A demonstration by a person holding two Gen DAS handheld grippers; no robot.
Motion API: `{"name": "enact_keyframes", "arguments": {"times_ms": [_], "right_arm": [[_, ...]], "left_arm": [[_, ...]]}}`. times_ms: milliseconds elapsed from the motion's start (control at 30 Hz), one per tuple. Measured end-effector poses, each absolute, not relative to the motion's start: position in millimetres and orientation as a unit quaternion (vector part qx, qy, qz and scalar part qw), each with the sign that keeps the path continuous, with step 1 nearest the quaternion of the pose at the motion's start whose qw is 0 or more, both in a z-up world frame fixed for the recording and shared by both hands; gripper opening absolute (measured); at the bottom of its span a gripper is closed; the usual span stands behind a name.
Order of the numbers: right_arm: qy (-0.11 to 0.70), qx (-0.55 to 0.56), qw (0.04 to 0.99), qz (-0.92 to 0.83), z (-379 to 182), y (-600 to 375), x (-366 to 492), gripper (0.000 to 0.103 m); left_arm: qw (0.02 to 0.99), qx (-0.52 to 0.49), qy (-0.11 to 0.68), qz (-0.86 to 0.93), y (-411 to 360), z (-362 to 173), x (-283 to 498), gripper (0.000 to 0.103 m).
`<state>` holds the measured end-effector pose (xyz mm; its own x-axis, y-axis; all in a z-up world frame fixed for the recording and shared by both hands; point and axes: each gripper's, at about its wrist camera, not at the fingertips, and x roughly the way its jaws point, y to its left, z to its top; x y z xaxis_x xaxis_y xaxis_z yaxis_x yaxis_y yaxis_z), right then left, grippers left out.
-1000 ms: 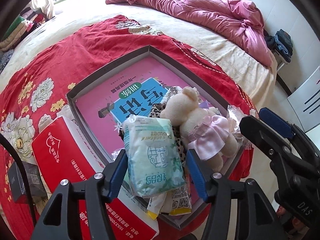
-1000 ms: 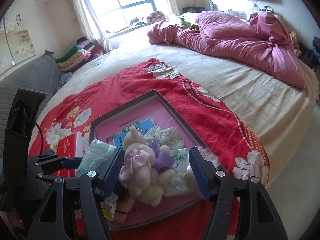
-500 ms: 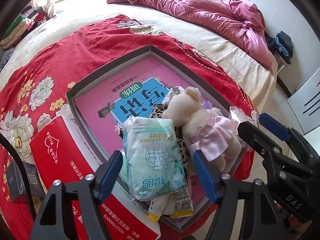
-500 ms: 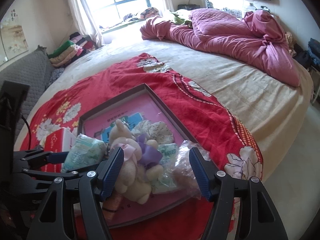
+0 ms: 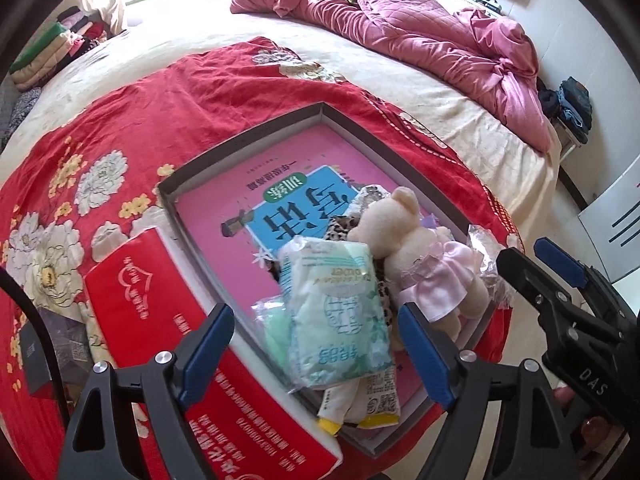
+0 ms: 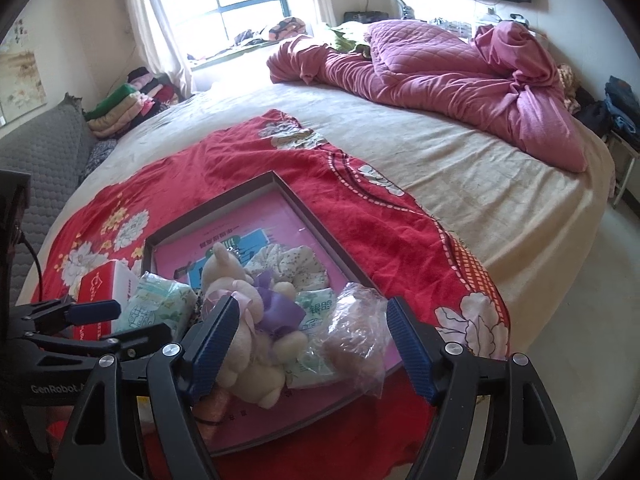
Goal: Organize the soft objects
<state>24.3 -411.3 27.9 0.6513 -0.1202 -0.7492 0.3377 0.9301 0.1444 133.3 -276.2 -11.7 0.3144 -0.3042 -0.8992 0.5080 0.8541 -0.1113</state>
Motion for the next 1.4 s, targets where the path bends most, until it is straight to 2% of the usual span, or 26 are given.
{"name": "enact_keyframes", "arguments": {"times_ms": [967,1400], "right_arm": [[0.381,0.124,0.91,-0.111,59,-363,10,0.077],[0.341,0.124,0.924,-0.123,106,-353,-7,0.077]], "left_arm": [[0.832,0.084,0.505,-0.212,-225,23,109,0.084],[0.848,0.075,0.486,-0.197,-199,51,95,0.084]]}}
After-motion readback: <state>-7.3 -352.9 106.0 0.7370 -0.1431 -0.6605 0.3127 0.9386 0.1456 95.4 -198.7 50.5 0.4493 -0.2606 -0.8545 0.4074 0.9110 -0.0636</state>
